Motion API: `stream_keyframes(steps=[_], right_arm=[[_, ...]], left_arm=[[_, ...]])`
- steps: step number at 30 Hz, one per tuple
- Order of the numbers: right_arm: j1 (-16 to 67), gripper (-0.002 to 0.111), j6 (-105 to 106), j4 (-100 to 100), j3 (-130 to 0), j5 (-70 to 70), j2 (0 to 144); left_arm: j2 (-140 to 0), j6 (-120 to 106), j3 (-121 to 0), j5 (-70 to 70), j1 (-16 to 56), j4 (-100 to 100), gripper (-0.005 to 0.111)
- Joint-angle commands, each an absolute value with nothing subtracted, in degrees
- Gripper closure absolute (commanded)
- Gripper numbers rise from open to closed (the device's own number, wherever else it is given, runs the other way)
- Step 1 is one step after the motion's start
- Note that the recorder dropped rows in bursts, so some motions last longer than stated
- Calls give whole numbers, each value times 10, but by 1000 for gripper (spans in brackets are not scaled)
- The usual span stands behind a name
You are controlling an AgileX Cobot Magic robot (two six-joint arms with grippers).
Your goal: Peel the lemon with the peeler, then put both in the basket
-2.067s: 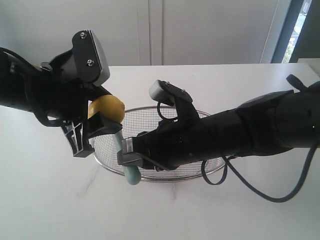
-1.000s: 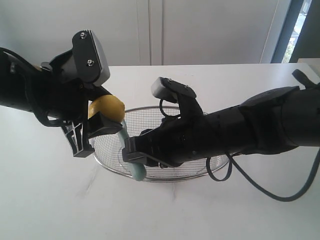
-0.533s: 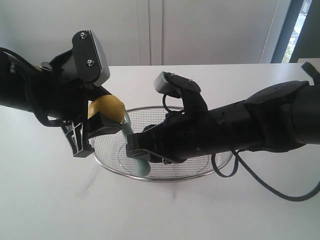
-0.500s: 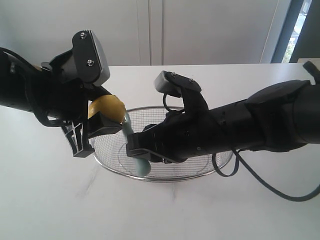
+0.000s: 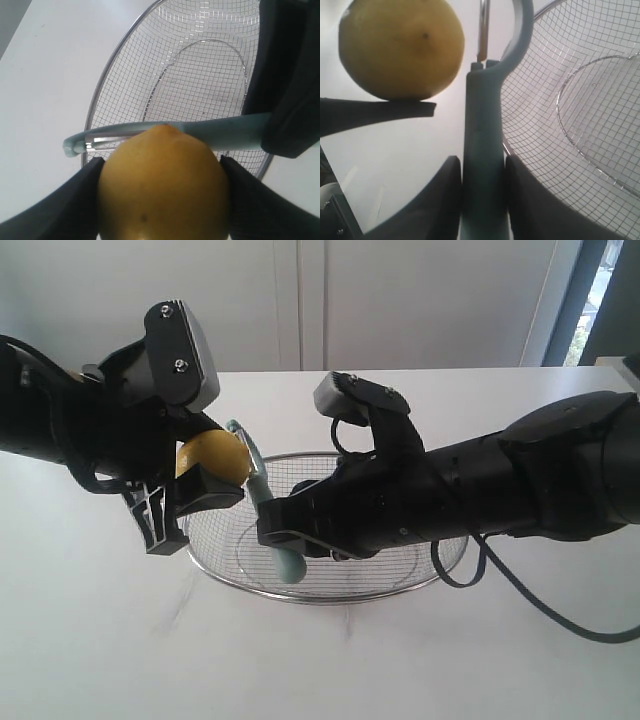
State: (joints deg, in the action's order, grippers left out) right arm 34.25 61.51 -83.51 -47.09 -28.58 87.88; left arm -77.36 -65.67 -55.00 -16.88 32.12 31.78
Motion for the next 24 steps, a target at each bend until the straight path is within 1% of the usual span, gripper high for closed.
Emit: stream_keyframes(steps=[1, 15, 24], right_arm=[[342, 108, 612, -835, -472, -282, 874], [342, 108, 612, -832, -472, -281, 873], [341, 108, 560, -775, -472, -255, 828]], left_arm=[[-765, -653, -546, -175, 321, 325, 107], [-765, -653, -546, -175, 321, 325, 107], [-765, -653, -546, -175, 321, 325, 107]])
